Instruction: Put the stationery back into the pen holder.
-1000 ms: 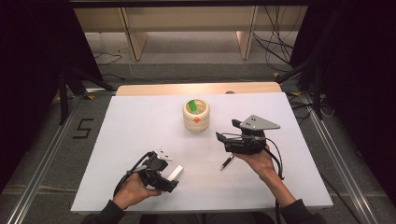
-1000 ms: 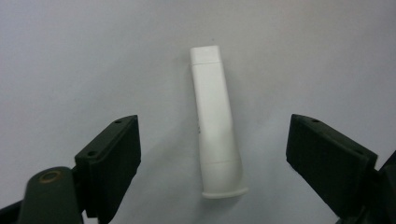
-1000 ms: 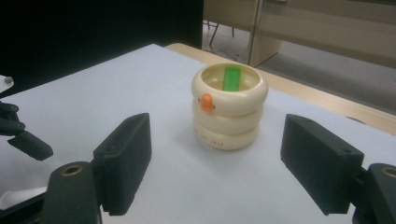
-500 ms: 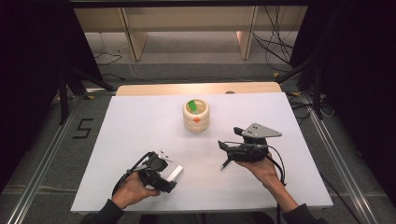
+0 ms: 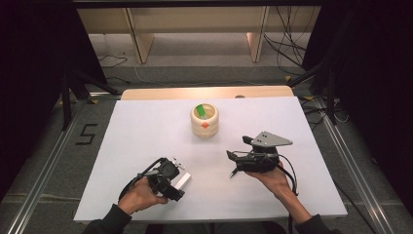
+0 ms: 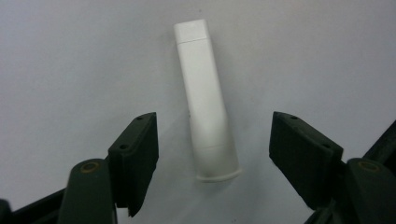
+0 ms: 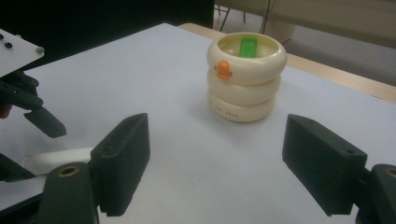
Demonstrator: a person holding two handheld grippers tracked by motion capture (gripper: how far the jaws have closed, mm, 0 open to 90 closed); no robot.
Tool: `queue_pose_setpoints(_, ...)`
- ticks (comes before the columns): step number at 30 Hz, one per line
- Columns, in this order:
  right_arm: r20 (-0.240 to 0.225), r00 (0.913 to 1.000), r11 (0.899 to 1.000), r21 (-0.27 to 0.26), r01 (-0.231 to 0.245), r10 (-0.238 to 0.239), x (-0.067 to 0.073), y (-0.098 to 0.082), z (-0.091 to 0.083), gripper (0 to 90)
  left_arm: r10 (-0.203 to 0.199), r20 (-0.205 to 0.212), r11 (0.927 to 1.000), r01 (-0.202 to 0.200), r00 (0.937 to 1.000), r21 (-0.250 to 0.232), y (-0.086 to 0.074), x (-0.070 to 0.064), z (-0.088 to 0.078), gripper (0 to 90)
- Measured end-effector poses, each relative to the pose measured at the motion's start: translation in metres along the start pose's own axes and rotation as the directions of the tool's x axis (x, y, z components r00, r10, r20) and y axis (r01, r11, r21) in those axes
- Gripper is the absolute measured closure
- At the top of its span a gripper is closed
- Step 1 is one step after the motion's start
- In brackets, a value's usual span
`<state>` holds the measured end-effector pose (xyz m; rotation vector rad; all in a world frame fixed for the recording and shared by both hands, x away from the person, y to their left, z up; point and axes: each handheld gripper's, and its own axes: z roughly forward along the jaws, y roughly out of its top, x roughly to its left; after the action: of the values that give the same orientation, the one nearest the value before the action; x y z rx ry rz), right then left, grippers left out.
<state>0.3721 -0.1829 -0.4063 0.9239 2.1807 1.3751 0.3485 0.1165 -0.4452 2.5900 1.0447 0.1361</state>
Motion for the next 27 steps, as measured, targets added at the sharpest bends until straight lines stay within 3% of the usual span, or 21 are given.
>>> queue_pose_setpoints(7, -0.001, 1.0, 1.0, 0.005, 0.008, -0.008, 0.001, -0.001, 0.001, 24.0, 0.001, 0.004, 1.0, -0.001, 1.0, 0.005, 0.004, 0.001, 0.0, 43.8)
queue_pose_setpoints(17, -0.013, 0.9999, 1.0, 0.006, 0.01, -0.01, 0.004, -0.001, 0.002, 22.8, 0.018, 0.008, 0.9987, -0.018, 0.9998, 0.048, 0.004, -0.002, 0.008, 53.7)
queue_pose_setpoints(27, -0.025, 0.9996, 1.0, 0.007, 0.017, -0.017, 0.007, -0.002, 0.002, 22.5, 0.025, 0.0, 0.9967, -0.025, 0.9997, 0.077, 0.004, -0.001, 0.014, 60.0)
